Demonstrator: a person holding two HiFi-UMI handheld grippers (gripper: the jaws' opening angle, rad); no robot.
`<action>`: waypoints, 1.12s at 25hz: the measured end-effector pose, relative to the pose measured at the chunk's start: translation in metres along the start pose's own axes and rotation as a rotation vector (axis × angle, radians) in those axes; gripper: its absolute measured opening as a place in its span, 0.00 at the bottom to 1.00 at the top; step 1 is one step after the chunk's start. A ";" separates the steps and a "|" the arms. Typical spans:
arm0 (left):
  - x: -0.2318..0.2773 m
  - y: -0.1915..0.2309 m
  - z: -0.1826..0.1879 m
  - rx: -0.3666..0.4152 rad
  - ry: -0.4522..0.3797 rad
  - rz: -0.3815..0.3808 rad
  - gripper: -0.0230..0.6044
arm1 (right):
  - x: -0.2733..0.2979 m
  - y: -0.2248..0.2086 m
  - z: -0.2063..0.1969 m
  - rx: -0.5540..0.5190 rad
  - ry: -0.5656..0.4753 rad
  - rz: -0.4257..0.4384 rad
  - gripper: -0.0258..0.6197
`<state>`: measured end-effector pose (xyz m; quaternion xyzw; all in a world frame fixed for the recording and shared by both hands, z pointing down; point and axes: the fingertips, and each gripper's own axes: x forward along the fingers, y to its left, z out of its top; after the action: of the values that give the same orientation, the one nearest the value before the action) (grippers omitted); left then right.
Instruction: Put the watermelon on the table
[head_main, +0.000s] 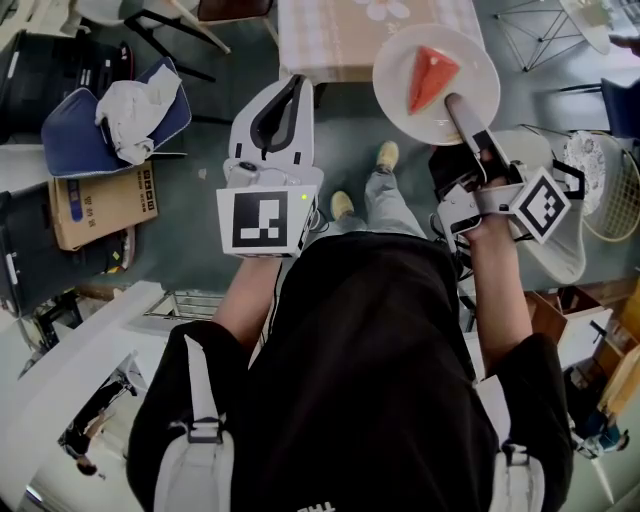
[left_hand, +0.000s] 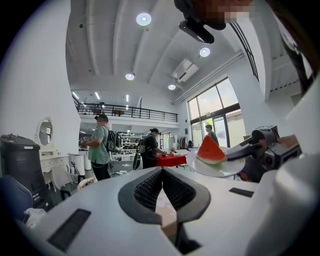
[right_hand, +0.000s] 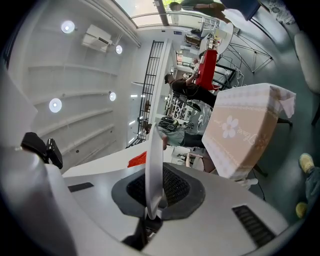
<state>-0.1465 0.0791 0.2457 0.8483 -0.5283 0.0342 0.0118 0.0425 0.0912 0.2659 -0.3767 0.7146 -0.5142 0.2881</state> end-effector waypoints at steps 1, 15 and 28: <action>0.005 0.001 -0.001 0.002 0.002 0.001 0.06 | 0.004 -0.003 0.002 0.003 0.003 0.003 0.07; 0.066 0.008 0.002 0.029 0.023 0.002 0.05 | 0.047 -0.022 0.048 0.029 0.015 0.017 0.07; 0.125 0.012 0.000 0.018 0.039 -0.003 0.05 | 0.088 -0.045 0.084 0.052 0.043 0.012 0.07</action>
<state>-0.1021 -0.0383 0.2542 0.8483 -0.5265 0.0554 0.0146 0.0725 -0.0340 0.2812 -0.3535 0.7094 -0.5388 0.2855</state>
